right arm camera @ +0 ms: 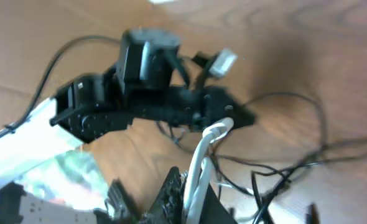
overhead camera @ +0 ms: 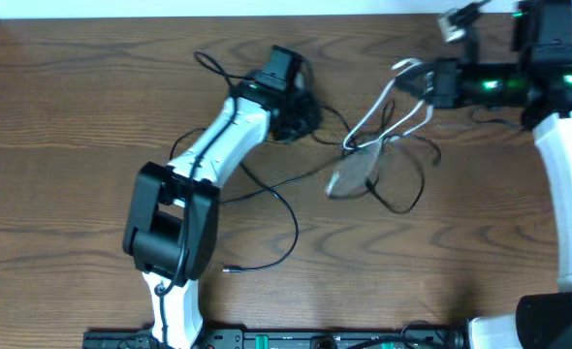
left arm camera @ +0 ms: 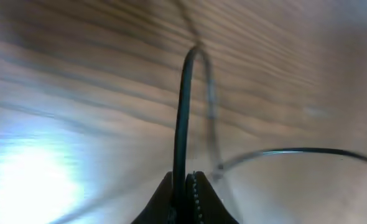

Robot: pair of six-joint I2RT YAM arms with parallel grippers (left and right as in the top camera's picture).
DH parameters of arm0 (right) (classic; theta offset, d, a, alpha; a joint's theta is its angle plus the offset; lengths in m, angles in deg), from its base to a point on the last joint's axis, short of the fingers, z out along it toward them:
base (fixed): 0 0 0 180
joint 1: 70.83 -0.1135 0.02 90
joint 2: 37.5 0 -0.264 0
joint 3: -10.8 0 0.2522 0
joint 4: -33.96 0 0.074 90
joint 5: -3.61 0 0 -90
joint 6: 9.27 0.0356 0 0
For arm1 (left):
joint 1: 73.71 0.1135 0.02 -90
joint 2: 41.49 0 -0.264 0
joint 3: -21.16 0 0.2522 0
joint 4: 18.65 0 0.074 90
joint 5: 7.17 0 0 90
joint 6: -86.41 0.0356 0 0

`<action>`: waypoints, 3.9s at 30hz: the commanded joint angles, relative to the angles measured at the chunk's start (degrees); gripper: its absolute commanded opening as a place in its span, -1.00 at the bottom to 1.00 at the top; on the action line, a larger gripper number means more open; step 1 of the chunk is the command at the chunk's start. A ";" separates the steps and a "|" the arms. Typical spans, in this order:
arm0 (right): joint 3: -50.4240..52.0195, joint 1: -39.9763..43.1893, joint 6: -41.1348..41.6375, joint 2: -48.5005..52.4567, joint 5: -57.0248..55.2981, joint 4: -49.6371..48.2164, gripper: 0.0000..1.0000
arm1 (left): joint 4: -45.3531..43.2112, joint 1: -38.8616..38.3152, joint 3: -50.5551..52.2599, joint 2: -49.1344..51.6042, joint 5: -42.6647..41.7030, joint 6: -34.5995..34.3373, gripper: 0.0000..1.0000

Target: Untangle cables

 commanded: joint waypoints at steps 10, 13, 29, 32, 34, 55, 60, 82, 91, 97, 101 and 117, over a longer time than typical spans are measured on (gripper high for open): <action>-1.49 21.97 0.63 -4.04 3.80 -1.64 -0.98 | 6.64 8.59 -0.07 0.00 6.62 13.70 -0.85; -1.49 23.78 1.92 -4.02 -7.93 -0.46 -0.98 | 7.56 9.97 -0.07 0.00 9.05 15.13 -0.85; -1.40 21.92 6.54 -3.74 -42.80 8.92 -0.98 | 10.27 21.38 -0.09 -11.65 17.42 22.64 -0.85; -1.31 21.92 10.93 -3.10 -52.50 10.05 -0.98 | 10.97 22.71 -0.09 -15.26 18.84 22.67 -0.85; -1.29 21.90 10.86 -2.40 -52.35 10.14 -0.98 | 11.23 23.19 -0.09 -16.63 19.04 22.71 -0.85; -1.29 13.88 -11.13 16.44 -22.58 15.89 -0.33 | 15.65 33.22 -0.09 -24.28 20.48 22.88 -0.85; -1.29 9.77 -9.90 16.46 -28.41 15.04 0.33 | 16.39 33.20 -0.09 -24.28 17.81 22.88 -0.85; -1.22 -19.52 12.76 25.53 -30.01 -2.62 0.00 | 18.12 27.67 -0.07 -22.60 11.43 22.80 -0.85; -1.22 -26.91 24.65 32.65 -31.82 -10.49 0.03 | 19.06 27.69 -0.07 -22.38 11.47 22.82 -0.85; -1.22 -29.62 25.86 35.17 -33.24 -13.20 -0.03 | 19.06 27.67 -0.07 -22.38 11.45 22.82 -0.85; -1.22 -30.42 25.83 35.32 -36.70 -13.44 -0.13 | 19.06 27.67 -0.07 -22.38 11.45 22.80 -0.85; -1.22 -31.89 28.52 35.32 -47.52 -8.37 -0.02 | 19.41 27.67 -0.07 -22.38 11.45 22.80 -0.85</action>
